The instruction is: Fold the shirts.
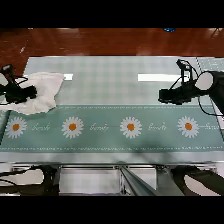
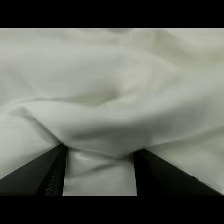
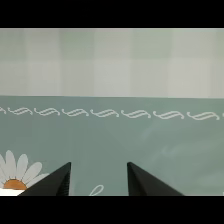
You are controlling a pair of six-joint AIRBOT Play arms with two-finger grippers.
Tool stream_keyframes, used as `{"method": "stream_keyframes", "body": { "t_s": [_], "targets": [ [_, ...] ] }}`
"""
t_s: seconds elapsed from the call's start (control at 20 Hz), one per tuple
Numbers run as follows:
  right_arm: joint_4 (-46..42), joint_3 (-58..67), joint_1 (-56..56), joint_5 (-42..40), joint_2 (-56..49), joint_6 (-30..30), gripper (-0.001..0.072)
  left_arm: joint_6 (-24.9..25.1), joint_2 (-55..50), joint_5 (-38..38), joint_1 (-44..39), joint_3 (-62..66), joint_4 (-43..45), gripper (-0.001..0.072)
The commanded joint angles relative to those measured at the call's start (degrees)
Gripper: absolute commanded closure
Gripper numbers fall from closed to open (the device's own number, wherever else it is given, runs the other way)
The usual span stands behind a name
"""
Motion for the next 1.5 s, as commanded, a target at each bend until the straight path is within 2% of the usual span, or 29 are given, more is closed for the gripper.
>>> {"method": "stream_keyframes", "body": {
  "t_s": [0.0, 0.05, 0.1, 0.2, 0.35, 0.6, 0.7, 1.1, 1.25, 1.45],
  "targets": [
    [0.68, 0.00, 0.04, 0.39, -0.02, 0.37, 0.0304, 1.57, -4.70, -5.55, 0.63, 0.04, -2.10, 0.0298],
    [0.68, 0.00, 0.04, 0.37, -0.02, 0.44, 0.0304, 2.08, -4.70, -6.86, 0.66, 0.22, -2.08, 0.0628],
    [0.68, 0.00, 0.04, 0.33, -0.02, 0.44, 0.0304, 2.51, -4.44, -7.65, 0.63, 0.96, -2.12, 0.0681],
    [0.70, 0.00, 0.04, 0.39, 0.00, 0.42, 0.0304, 4.66, -3.15, -10.21, 0.57, 4.50, -3.63, 0.0680],
    [1.27, 0.00, 0.04, 0.57, 0.94, 0.39, 0.0304, 5.73, 2.05, -10.25, 0.57, 11.21, -11.54, 0.0681],
    [-0.04, 0.00, 0.00, 2.32, 8.35, 0.39, 0.0304, 12.85, 11.37, -7.23, 0.46, 22.47, -35.67, 0.0681],
    [-0.68, 0.00, 0.00, 2.86, 12.96, 0.42, 0.0304, 13.42, 14.29, -7.23, -0.50, 26.53, -40.72, 0.0681],
    [-0.92, 0.00, 0.00, 2.97, 28.70, 0.68, 0.0304, 13.42, 22.43, -6.73, -12.37, 40.52, -44.35, 0.0681],
    [-1.33, 0.00, 0.00, 2.97, 31.61, 0.90, 0.0304, 13.40, 25.29, -2.16, -17.90, 40.98, -44.57, 0.0681],
    [-1.33, 0.00, 0.00, 2.95, 32.17, 0.90, 0.0304, 13.92, 26.38, -1.79, -25.62, 39.98, -44.52, 0.0681]
  ]
}}
